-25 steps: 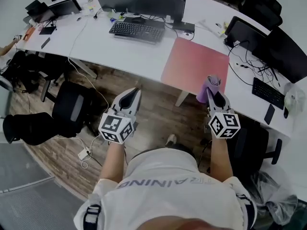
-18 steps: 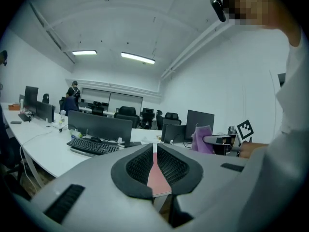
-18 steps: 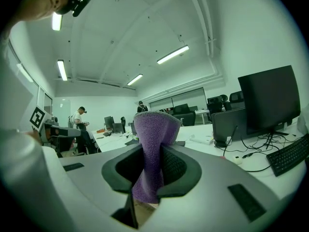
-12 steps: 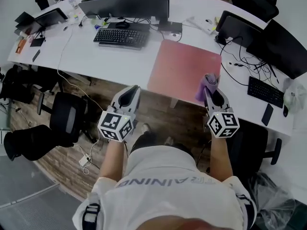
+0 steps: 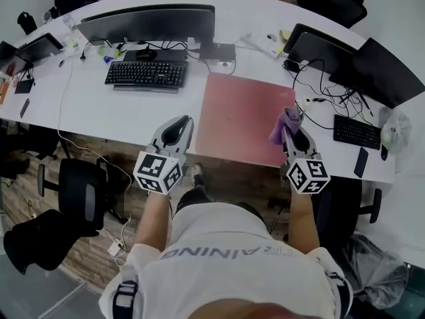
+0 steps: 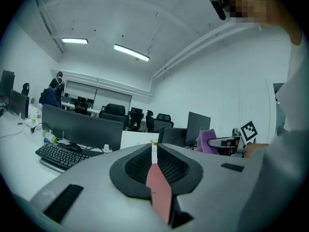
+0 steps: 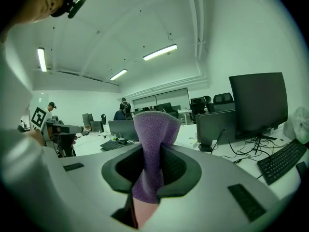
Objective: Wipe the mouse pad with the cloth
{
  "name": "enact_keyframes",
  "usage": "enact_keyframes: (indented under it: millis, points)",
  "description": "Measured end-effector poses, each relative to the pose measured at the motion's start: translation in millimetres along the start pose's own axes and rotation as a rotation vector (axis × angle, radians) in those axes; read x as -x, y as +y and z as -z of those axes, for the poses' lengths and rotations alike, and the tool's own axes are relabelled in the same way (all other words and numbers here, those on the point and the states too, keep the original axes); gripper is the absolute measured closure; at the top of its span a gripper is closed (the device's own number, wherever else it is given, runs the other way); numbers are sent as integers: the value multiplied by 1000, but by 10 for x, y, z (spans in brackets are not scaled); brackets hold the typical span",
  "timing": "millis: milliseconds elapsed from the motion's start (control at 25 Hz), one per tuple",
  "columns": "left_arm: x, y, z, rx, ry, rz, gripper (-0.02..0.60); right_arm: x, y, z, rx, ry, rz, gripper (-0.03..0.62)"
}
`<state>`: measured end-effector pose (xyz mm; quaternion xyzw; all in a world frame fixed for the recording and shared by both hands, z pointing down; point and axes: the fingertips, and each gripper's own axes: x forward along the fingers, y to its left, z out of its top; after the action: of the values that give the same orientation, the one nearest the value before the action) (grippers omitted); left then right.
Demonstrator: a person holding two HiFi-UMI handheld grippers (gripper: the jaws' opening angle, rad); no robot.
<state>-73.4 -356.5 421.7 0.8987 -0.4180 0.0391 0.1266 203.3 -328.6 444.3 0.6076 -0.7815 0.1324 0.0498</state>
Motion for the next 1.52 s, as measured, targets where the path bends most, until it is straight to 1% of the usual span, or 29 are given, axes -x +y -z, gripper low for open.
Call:
enact_keyframes:
  millis: [160, 360, 520, 760, 840, 920, 1040, 1120, 1200, 1320, 1520]
  points:
    - [-221, 578, -47, 7, 18, 17, 538, -610, 214, -33, 1, 32, 9, 496]
    - [-401, 1227, -16, 45, 26, 35, 538, -1381, 632, -37, 13, 86, -26, 496]
    - [-431, 1628, 80, 72, 41, 27, 538, -1941, 1026, 120, 18, 145, -91, 496]
    - [-294, 2109, 305, 130, 75, -48, 538, -2793, 1562, 541, -11, 249, -211, 496]
    - [-239, 2202, 389, 141, 98, -74, 538, -3043, 1666, 761, -17, 301, -230, 496]
    - [-208, 2263, 443, 150, 112, -94, 538, -3285, 1700, 1022, -3, 373, -230, 496]
    - [-180, 2287, 509, 159, 126, -116, 538, -3591, 1686, 1458, 7, 509, -222, 496]
    - [-196, 2277, 553, 159, 140, -127, 538, -3768, 1636, 1674, 19, 566, -217, 496]
    - [-249, 2255, 584, 156, 154, -135, 538, -3909, 1536, 1831, 15, 601, -207, 496]
    - [-329, 2209, 599, 154, 168, -143, 538, -4023, 1377, 1997, -24, 641, -191, 496]
    - [-467, 2070, 612, 152, 188, -160, 538, -4049, 1101, 2124, -71, 673, -175, 496]
